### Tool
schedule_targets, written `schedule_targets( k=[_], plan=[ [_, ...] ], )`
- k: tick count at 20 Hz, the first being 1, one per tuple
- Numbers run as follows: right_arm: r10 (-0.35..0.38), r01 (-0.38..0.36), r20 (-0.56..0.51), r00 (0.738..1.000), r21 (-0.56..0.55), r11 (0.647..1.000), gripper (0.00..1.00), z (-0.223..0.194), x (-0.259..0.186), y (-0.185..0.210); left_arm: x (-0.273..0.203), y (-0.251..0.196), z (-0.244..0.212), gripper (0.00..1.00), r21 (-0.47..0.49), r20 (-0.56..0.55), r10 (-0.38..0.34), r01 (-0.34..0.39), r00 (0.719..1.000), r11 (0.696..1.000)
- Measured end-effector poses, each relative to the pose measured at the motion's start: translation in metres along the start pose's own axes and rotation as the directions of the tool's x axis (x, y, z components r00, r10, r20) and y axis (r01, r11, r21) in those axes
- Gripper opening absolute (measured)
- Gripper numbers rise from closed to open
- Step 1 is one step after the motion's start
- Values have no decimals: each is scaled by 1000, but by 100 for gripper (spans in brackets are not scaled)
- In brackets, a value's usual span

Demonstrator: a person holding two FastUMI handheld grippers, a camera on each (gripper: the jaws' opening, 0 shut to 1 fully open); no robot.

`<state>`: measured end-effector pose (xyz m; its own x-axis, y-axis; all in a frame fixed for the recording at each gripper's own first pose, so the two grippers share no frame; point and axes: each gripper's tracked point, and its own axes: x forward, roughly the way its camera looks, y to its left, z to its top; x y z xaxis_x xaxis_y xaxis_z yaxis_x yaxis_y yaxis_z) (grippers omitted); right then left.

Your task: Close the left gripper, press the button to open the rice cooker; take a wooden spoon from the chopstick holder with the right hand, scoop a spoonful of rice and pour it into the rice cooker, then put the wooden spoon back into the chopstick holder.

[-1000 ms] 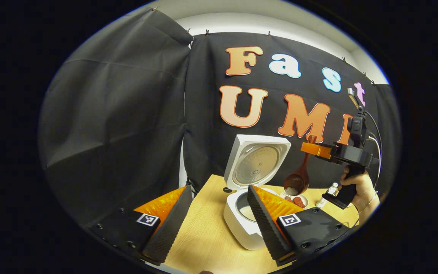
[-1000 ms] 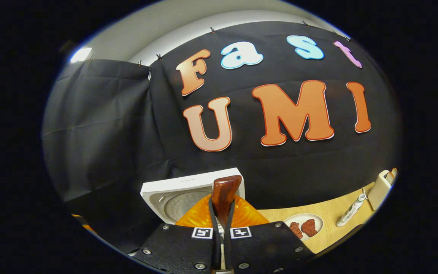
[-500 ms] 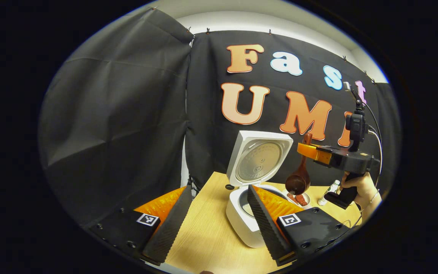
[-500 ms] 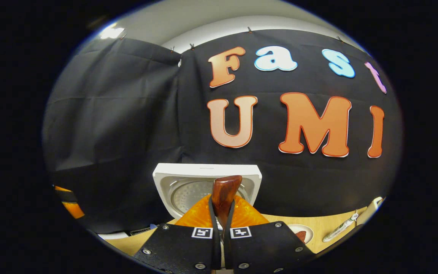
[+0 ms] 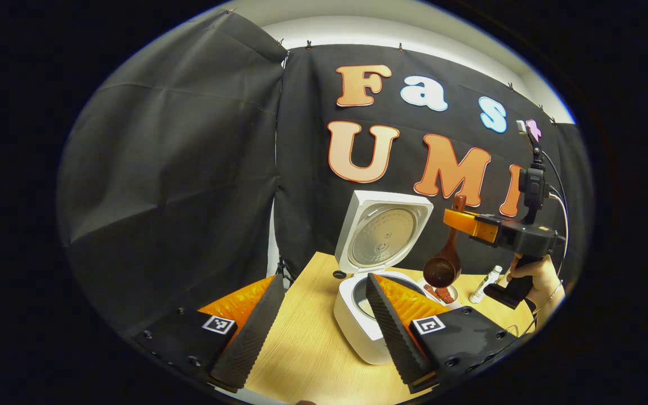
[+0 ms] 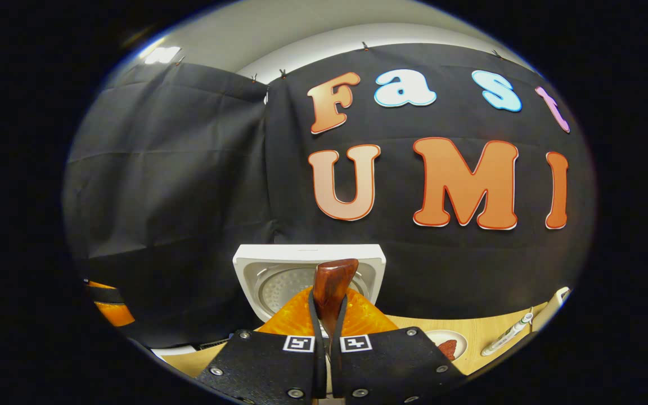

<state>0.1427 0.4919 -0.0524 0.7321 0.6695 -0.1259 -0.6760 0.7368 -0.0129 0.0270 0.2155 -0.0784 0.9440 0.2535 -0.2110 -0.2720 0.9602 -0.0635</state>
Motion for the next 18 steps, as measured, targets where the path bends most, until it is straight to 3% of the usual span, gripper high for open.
schedule_targets(
  k=[10, 18],
  plan=[
    [-181, 176, 40, 983, 107, 979, 2, 12, -97, -111, 8, -40, 22, 99, 22, 37, -60, 59, 997, 998],
    [-376, 371, 13, 927, 126, 920, 2, -15, -205, -205, 15, -71, 33, 99, 20, 54, -101, 100, 993, 995]
  ],
)
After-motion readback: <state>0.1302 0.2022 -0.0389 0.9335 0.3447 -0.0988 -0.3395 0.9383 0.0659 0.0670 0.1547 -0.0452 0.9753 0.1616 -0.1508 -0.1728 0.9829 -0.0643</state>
